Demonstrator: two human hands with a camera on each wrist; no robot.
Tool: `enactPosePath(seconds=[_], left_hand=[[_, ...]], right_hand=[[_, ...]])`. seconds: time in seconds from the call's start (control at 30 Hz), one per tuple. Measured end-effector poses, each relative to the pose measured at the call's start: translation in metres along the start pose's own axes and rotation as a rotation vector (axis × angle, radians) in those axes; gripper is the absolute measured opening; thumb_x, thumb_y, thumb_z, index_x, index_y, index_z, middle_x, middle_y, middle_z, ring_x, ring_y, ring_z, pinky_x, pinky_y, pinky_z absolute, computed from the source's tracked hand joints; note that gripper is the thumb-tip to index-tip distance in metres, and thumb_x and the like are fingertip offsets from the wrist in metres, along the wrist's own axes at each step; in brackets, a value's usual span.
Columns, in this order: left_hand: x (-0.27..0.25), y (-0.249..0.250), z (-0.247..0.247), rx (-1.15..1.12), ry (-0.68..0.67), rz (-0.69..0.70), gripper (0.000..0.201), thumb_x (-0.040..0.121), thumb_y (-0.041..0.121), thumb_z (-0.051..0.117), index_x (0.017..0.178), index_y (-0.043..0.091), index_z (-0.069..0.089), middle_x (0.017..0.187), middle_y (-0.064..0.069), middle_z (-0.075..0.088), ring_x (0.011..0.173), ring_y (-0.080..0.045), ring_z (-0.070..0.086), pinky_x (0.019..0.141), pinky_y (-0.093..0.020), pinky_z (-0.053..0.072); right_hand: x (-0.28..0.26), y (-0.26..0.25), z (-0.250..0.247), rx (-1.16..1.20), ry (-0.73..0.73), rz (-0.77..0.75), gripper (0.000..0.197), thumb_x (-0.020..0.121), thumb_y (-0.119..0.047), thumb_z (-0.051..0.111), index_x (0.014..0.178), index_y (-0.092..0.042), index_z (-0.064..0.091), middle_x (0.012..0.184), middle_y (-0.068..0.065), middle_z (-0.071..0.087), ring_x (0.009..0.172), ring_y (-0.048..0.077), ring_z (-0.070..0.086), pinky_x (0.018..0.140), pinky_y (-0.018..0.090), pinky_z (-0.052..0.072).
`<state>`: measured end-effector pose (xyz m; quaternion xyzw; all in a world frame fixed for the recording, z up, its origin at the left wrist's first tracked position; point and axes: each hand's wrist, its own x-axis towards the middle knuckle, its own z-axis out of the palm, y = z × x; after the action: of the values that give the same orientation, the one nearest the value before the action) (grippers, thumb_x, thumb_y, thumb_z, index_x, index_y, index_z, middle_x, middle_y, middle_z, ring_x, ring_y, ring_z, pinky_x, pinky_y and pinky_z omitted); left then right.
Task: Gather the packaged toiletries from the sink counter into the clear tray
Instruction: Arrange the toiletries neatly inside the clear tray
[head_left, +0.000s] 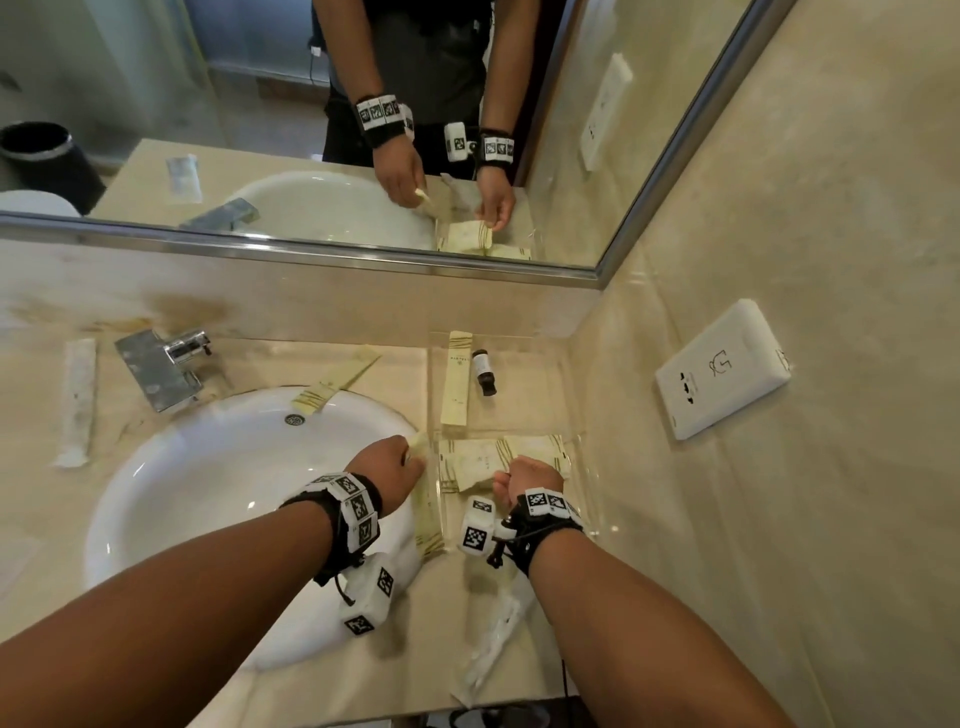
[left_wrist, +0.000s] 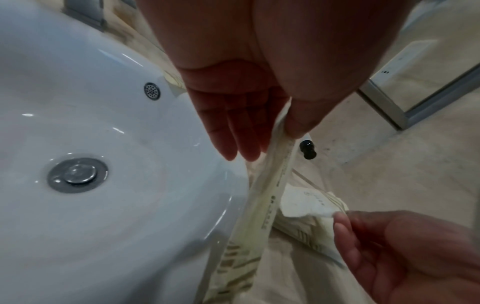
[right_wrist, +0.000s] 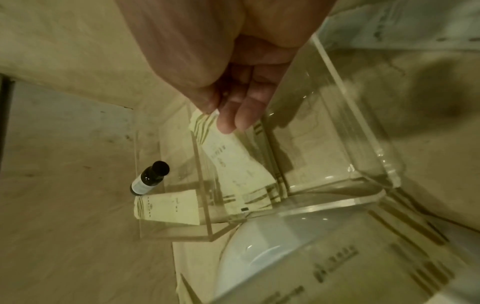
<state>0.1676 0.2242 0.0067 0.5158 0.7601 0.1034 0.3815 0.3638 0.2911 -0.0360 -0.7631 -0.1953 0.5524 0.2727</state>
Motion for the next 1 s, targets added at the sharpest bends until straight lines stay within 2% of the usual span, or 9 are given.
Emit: enactPosePath(seconds=[0.13, 0.27, 0.33, 0.47, 0.57, 0.73, 0.8, 0.87, 1.0], left_hand=[[-0.002, -0.006, 0.002, 0.026, -0.001, -0.047, 0.032, 0.098, 0.034, 0.048, 0.07, 0.019, 0.04, 0.073, 0.001, 0.049, 0.073, -0.02, 0.049, 0.066, -0.031, 0.036], [-0.001, 0.0, -0.004, 0.016, 0.029, -0.069, 0.035, 0.096, 0.035, 0.051, 0.067, 0.02, 0.038, 0.068, 0.002, 0.045, 0.067, -0.018, 0.046, 0.063, -0.031, 0.036], [0.001, 0.002, -0.007, -0.033, 0.021, -0.082, 0.034, 0.095, 0.035, 0.053, 0.068, 0.018, 0.04, 0.069, -0.002, 0.051, 0.069, -0.025, 0.055, 0.064, -0.035, 0.046], [0.001, 0.007, -0.007, -0.133, 0.009, -0.103, 0.029, 0.091, 0.034, 0.056, 0.076, 0.01, 0.051, 0.08, -0.015, 0.068, 0.077, -0.032, 0.068, 0.073, -0.045, 0.059], [0.0, 0.011, -0.002, -0.211, -0.008, -0.105, 0.022, 0.088, 0.028, 0.059, 0.084, 0.006, 0.06, 0.078, -0.009, 0.072, 0.069, -0.024, 0.069, 0.067, -0.039, 0.061], [-0.002, 0.019, 0.009, -0.303, -0.065, -0.102, 0.012, 0.083, 0.019, 0.062, 0.084, 0.007, 0.062, 0.074, -0.002, 0.075, 0.067, -0.021, 0.07, 0.062, -0.032, 0.058], [-0.003, 0.021, 0.011, -0.361, -0.086, -0.117, 0.01, 0.083, 0.015, 0.061, 0.086, 0.005, 0.063, 0.073, -0.002, 0.075, 0.066, -0.021, 0.07, 0.062, -0.032, 0.057], [-0.004, 0.023, 0.013, -0.437, -0.107, -0.139, 0.009, 0.084, 0.01, 0.059, 0.087, 0.002, 0.063, 0.073, -0.004, 0.076, 0.062, -0.021, 0.067, 0.06, -0.032, 0.055], [-0.005, 0.026, 0.013, -0.608, -0.128, -0.17, 0.009, 0.088, 0.002, 0.054, 0.092, 0.002, 0.062, 0.078, -0.013, 0.076, 0.06, -0.023, 0.063, 0.057, -0.03, 0.05]], right_hand=[[0.002, -0.005, 0.004, 0.035, -0.052, 0.055, 0.011, 0.099, -0.006, 0.054, 0.099, -0.007, 0.065, 0.077, 0.013, 0.07, 0.06, 0.02, 0.066, 0.048, 0.025, 0.056], [0.011, -0.003, 0.007, 0.011, -0.228, 0.057, 0.017, 0.101, -0.003, 0.047, 0.115, -0.006, 0.057, 0.089, 0.008, 0.062, 0.077, 0.019, 0.066, 0.075, 0.032, 0.061], [0.011, -0.002, 0.007, -0.031, -0.277, 0.062, 0.01, 0.1, 0.001, 0.048, 0.099, -0.006, 0.055, 0.09, 0.008, 0.06, 0.079, 0.02, 0.065, 0.087, 0.036, 0.06], [0.01, -0.001, 0.005, -0.148, -0.288, -0.006, 0.025, 0.096, 0.005, 0.052, 0.082, -0.015, 0.054, 0.087, 0.007, 0.062, 0.078, 0.02, 0.066, 0.083, 0.036, 0.061], [0.01, -0.001, 0.004, -0.264, -0.25, -0.097, 0.026, 0.094, 0.001, 0.055, 0.077, -0.02, 0.054, 0.086, 0.005, 0.062, 0.076, 0.019, 0.066, 0.074, 0.031, 0.061], [0.014, 0.006, 0.0, -0.432, -0.175, -0.225, 0.023, 0.077, -0.004, 0.05, 0.064, -0.022, 0.055, 0.076, 0.007, 0.067, 0.073, 0.029, 0.071, 0.074, 0.045, 0.063], [0.008, 0.008, -0.004, -0.468, -0.174, -0.282, 0.025, 0.076, -0.009, 0.047, 0.081, -0.024, 0.066, 0.088, 0.005, 0.071, 0.071, 0.023, 0.07, 0.067, 0.036, 0.06], [-0.002, 0.005, -0.011, -0.491, -0.149, -0.338, 0.042, 0.083, -0.016, 0.05, 0.12, -0.022, 0.069, 0.111, -0.001, 0.071, 0.08, 0.015, 0.068, 0.07, 0.029, 0.057], [-0.01, 0.007, -0.031, -0.487, -0.103, -0.461, 0.032, 0.094, -0.021, 0.054, 0.124, -0.02, 0.066, 0.117, -0.008, 0.064, 0.081, 0.0, 0.057, 0.068, 0.014, 0.045]])
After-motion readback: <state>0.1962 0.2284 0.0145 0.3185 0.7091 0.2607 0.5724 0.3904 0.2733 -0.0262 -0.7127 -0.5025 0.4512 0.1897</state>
